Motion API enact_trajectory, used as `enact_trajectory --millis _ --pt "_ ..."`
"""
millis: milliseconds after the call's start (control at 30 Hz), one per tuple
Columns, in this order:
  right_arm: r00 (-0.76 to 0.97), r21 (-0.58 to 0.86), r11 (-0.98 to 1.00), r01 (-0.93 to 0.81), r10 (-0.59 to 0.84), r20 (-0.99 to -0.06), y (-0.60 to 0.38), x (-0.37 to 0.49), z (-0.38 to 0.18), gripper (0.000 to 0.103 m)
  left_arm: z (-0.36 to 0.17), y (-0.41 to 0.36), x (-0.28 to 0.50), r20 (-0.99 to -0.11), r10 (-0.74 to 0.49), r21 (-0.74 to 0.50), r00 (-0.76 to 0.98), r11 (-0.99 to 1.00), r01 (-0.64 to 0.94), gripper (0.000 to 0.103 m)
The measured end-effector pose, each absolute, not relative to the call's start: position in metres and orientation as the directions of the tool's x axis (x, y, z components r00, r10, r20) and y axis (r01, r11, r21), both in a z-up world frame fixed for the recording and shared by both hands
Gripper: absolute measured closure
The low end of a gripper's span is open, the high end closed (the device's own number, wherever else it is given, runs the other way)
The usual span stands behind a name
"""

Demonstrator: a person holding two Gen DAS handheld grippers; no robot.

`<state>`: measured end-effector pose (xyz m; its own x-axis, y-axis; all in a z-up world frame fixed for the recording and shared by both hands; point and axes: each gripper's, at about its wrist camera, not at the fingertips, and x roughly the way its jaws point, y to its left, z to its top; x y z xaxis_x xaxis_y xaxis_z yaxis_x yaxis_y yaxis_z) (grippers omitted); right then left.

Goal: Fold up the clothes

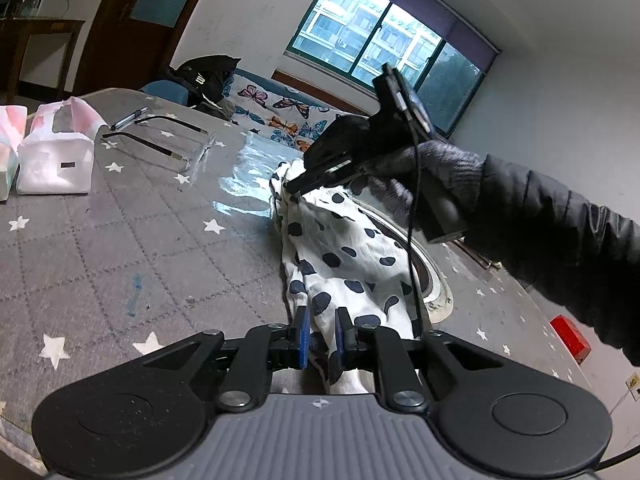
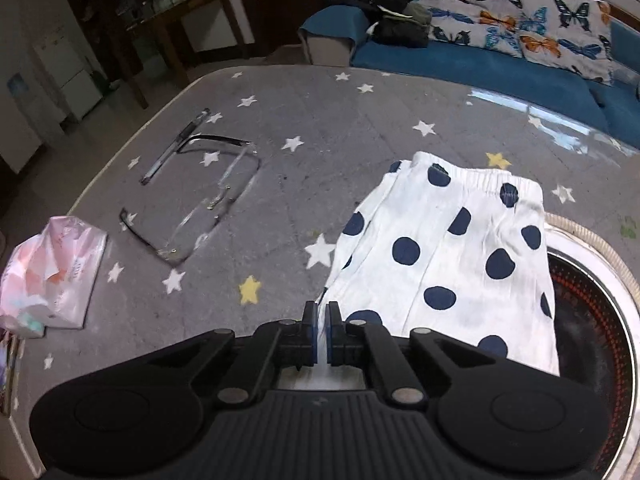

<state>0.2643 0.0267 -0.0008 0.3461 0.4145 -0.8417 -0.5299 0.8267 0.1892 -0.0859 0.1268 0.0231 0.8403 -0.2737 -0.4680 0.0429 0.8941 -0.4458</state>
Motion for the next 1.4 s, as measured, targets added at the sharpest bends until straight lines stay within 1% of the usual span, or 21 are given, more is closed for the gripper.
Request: enact_trajectory --millis 67,133,233,400,467,533,633,733,1000,1167,1400 --pt "0.334 0.184 0.827 -0.532 0.404 -0.851 0.028 0.264 -0.006 0.092 0.026 0.127 -0.085 -0.468 -0.269 -0.437 0.842 0.898 0.044 0.088" --pt "0.324 0.199 0.816 -0.542 0.421 -0.847 0.025 0.262 -0.003 0.088 0.030 0.128 -0.082 -0.464 -0.261 -0.426 0.846 0.904 0.046 0.088" --pt "0.338 0.181 0.813 -0.553 0.418 -0.843 0.017 0.259 0.011 0.088 0.037 0.131 -0.073 -0.449 -0.253 -0.414 0.857 0.909 0.051 0.088" --pt "0.321 0.135 0.808 -0.573 0.373 -0.871 -0.006 0.257 0.023 0.085 0.046 0.128 -0.045 -0.438 -0.273 -0.405 0.857 0.911 0.084 0.088" --pt "0.312 0.128 0.809 -0.573 0.360 -0.879 -0.020 0.256 0.024 0.075 0.047 0.124 -0.032 -0.442 -0.291 -0.410 0.848 0.907 0.097 0.088" --pt "0.304 0.125 0.812 -0.571 0.350 -0.886 -0.033 0.255 0.022 0.072 0.046 0.120 -0.018 -0.452 -0.318 -0.428 0.833 0.897 0.110 0.088" --pt "0.299 0.122 0.810 -0.573 0.345 -0.890 -0.054 0.248 0.016 0.072 0.045 0.111 0.001 -0.470 -0.335 -0.426 0.817 0.897 0.123 0.088" --pt "0.288 0.145 0.816 -0.559 0.355 -0.889 -0.078 0.242 0.008 0.068 0.043 0.101 0.020 -0.483 -0.346 -0.410 0.804 0.901 0.141 0.088" --pt "0.328 0.188 0.820 -0.540 0.411 -0.851 -0.123 0.224 0.005 0.067 0.017 0.081 0.071 -0.572 -0.345 -0.382 0.744 0.915 0.130 0.088" --pt "0.358 0.208 0.814 -0.542 0.447 -0.820 -0.147 0.212 0.007 0.066 -0.001 0.080 0.086 -0.634 -0.294 -0.338 0.715 0.937 0.085 0.088" --pt "0.391 0.233 0.809 -0.540 0.486 -0.782 -0.176 0.198 0.010 0.065 -0.004 0.085 0.087 -0.659 -0.228 -0.280 0.717 0.959 0.048 0.088"
